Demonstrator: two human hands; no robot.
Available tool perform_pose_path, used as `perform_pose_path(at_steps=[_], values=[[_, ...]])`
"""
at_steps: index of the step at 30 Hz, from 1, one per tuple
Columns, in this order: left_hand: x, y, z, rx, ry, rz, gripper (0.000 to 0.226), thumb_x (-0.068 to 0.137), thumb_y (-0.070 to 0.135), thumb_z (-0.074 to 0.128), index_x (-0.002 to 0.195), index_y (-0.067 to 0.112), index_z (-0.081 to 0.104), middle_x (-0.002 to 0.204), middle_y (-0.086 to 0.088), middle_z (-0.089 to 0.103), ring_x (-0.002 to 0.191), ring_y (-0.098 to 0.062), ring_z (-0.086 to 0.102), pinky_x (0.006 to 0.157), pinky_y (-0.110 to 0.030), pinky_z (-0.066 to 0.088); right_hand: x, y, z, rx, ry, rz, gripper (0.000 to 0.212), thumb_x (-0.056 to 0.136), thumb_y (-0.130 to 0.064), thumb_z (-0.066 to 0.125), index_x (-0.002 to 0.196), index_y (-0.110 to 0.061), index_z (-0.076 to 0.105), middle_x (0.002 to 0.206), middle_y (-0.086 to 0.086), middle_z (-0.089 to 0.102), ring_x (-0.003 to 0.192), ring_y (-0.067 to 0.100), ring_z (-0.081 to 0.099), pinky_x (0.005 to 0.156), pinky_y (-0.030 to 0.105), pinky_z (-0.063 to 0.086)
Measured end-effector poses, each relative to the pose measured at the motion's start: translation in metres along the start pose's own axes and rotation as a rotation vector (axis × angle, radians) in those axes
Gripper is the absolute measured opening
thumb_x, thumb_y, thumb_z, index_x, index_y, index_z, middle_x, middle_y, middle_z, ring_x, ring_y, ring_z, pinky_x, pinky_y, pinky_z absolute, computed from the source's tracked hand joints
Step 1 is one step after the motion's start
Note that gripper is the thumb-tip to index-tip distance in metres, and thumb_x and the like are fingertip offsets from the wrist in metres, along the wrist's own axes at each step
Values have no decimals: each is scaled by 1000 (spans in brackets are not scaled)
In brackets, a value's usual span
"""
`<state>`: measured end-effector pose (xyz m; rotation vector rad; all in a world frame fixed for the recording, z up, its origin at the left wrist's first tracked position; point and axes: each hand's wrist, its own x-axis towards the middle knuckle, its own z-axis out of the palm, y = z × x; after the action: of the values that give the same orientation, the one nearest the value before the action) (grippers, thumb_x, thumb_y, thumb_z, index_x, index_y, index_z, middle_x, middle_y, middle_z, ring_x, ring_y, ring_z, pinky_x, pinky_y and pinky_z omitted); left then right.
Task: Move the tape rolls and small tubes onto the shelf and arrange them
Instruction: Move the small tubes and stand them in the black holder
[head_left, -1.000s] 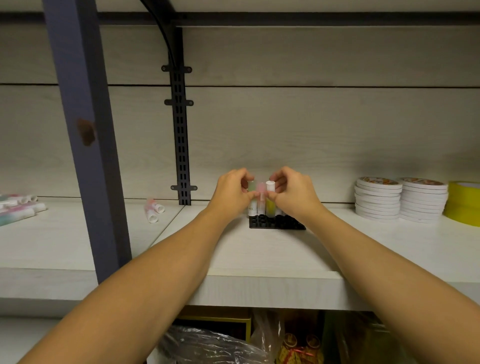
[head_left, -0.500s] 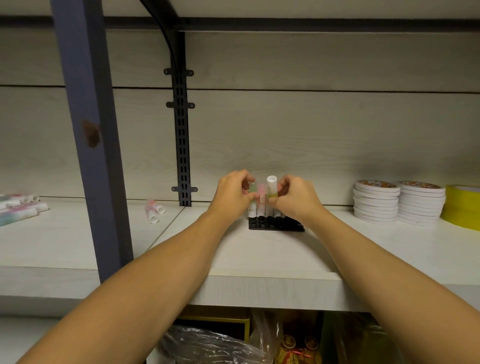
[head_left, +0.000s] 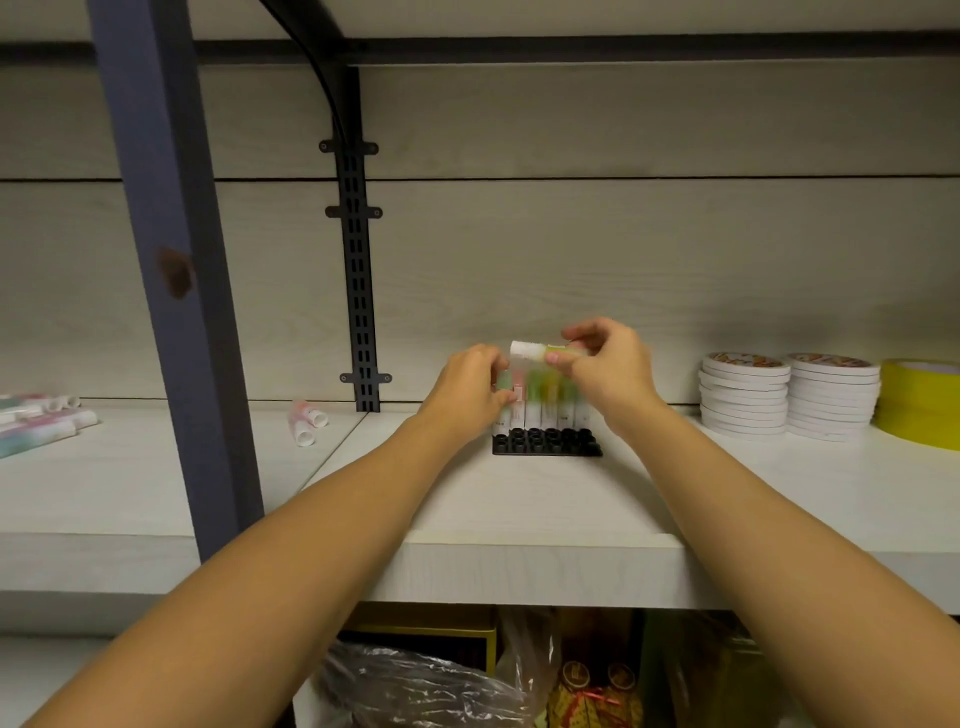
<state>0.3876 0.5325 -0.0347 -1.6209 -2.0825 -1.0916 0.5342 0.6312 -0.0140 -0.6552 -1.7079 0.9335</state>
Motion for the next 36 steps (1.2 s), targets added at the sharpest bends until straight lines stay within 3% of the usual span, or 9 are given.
perform_pose_path(at_steps=[3, 6, 8, 10, 17, 23, 31, 36], values=[[-1, 1, -2, 15, -19, -1, 28, 89, 21, 76, 111, 10, 64, 95, 0, 57, 89, -21, 56, 78, -30, 44, 1, -3, -1, 91, 44, 38, 40, 71, -8, 87, 98, -22, 62, 84, -4, 57, 77, 14, 60, 86, 39, 58], [-5, 2, -5, 49, 6, 49, 26, 104, 24, 51, 118, 9, 67, 107, -4, 60, 100, -23, 58, 86, -31, 44, -1, -5, 0, 122, 61, 19, 45, 71, -5, 86, 103, -17, 56, 79, -5, 54, 70, 10, 56, 78, 31, 56], [-8, 2, -9, 35, 64, 44, 33, 107, 23, 40, 127, 13, 64, 117, -5, 60, 107, -23, 57, 92, -34, 45, -3, -4, 2, 18, 50, -55, 43, 73, -6, 86, 102, -17, 56, 82, -6, 54, 68, 8, 52, 70, 21, 48], [-10, -1, -15, -9, 147, -8, 37, 106, 18, 37, 137, 18, 56, 127, -4, 59, 115, -23, 55, 97, -37, 45, -8, -5, 8, -121, 1, -157, 38, 74, -8, 85, 99, -17, 59, 84, -8, 57, 68, 8, 51, 69, 22, 47], [-13, -18, -22, 137, 130, -224, 49, 96, 8, 39, 143, 19, 49, 138, -8, 54, 113, -32, 59, 87, -43, 50, -9, 5, 24, -339, -116, -277, 34, 70, -16, 89, 96, -10, 68, 92, 6, 66, 80, 23, 62, 76, 34, 53], [-11, -16, -18, 168, 120, -240, 47, 95, 9, 43, 141, 18, 50, 137, -7, 53, 110, -31, 59, 77, -36, 44, -10, 11, 26, -495, -158, -434, 37, 71, -15, 88, 99, -8, 65, 96, 1, 58, 77, 20, 59, 71, 22, 41], [-10, -14, -15, 194, 80, -254, 46, 94, 10, 46, 139, 16, 50, 136, -8, 52, 110, -31, 59, 75, -35, 43, -15, 17, 36, -643, -194, -575, 33, 76, -9, 82, 104, -1, 66, 102, 9, 61, 85, 27, 61, 76, 34, 48], [-14, -14, -17, 214, 32, -262, 45, 95, 12, 48, 139, 15, 49, 133, -9, 52, 109, -31, 59, 77, -37, 47, -16, 11, 37, -714, -216, -591, 36, 78, -7, 80, 110, 1, 68, 104, 10, 62, 86, 29, 63, 79, 35, 50]])
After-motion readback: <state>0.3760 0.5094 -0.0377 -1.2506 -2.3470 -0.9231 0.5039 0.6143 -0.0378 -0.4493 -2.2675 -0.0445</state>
